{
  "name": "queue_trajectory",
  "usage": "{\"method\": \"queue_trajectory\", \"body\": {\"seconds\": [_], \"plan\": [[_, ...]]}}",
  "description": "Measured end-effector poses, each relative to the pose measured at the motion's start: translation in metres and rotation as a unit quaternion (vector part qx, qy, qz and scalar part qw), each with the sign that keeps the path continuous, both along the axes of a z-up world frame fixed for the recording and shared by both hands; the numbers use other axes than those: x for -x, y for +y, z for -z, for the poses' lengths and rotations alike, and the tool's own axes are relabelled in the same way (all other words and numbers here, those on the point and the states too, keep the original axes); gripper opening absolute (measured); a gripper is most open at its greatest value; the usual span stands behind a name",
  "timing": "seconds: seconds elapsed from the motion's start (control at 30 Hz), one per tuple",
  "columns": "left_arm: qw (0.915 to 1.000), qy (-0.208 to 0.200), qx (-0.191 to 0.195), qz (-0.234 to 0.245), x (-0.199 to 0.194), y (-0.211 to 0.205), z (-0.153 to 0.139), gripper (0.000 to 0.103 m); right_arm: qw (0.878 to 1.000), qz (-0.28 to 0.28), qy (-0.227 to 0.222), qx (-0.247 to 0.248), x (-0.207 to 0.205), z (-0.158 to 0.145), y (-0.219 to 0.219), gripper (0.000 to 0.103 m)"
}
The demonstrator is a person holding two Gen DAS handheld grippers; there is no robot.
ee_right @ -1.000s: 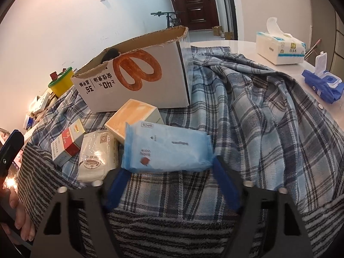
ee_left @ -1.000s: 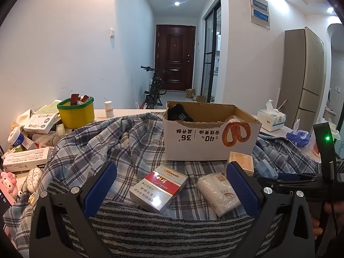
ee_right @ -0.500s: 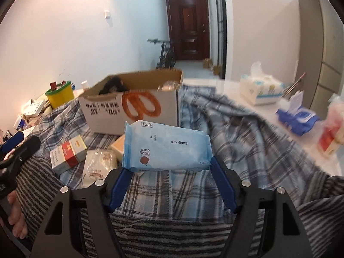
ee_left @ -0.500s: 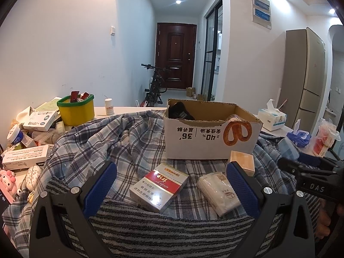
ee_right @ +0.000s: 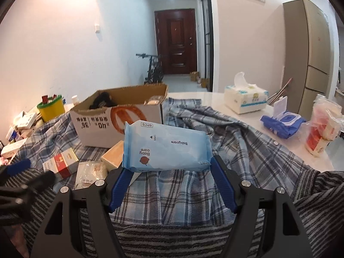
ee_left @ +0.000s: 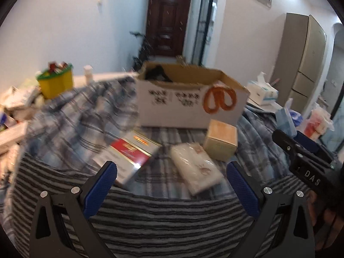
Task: Organize objects
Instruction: 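Grasp the white bagged bread with the left gripper while the right gripper holds the wipes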
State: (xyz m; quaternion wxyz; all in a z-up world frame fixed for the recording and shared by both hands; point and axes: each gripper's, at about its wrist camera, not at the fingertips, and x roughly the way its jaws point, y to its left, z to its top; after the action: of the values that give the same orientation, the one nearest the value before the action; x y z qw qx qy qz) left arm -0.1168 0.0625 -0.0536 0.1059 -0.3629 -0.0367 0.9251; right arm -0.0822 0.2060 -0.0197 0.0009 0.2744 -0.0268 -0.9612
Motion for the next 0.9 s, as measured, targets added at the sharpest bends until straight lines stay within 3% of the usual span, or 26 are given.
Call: {"method": "queue_trajectory", "body": {"seconds": [0.1, 0.23, 0.37, 0.63, 0.77, 0.9], "plan": [[0.9997, -0.018, -0.013, 0.012, 0.004, 0.008, -0.001, 0.103, 1.0, 0.004, 0.014, -0.004, -0.005, -0.002, -0.001, 0.071], [0.9993, -0.035, 0.012, 0.012, 0.01, 0.025, 0.004, 0.094, 1.0, 0.009, 0.028, -0.01, -0.01, -0.005, -0.002, 0.071], [0.9958, -0.087, -0.004, 0.027, 0.023, 0.039, 0.021, 0.092, 1.0, 0.011, 0.025, 0.006, -0.009, -0.004, 0.006, 0.071], [0.9936, -0.108, 0.033, -0.003, 0.036, 0.049, 0.034, 0.091, 0.999, 0.014, 0.023, 0.022, -0.009, -0.002, 0.011, 0.071], [0.99, -0.14, 0.008, 0.007, 0.043, 0.04, 0.043, 0.069, 0.999, 0.015, 0.022, 0.022, -0.01, -0.002, 0.011, 0.071], [0.9907, -0.136, 0.006, 0.002, 0.043, 0.027, 0.042, 0.052, 0.999, 0.015, 0.019, 0.026, -0.009, -0.001, 0.013, 0.071]]}}
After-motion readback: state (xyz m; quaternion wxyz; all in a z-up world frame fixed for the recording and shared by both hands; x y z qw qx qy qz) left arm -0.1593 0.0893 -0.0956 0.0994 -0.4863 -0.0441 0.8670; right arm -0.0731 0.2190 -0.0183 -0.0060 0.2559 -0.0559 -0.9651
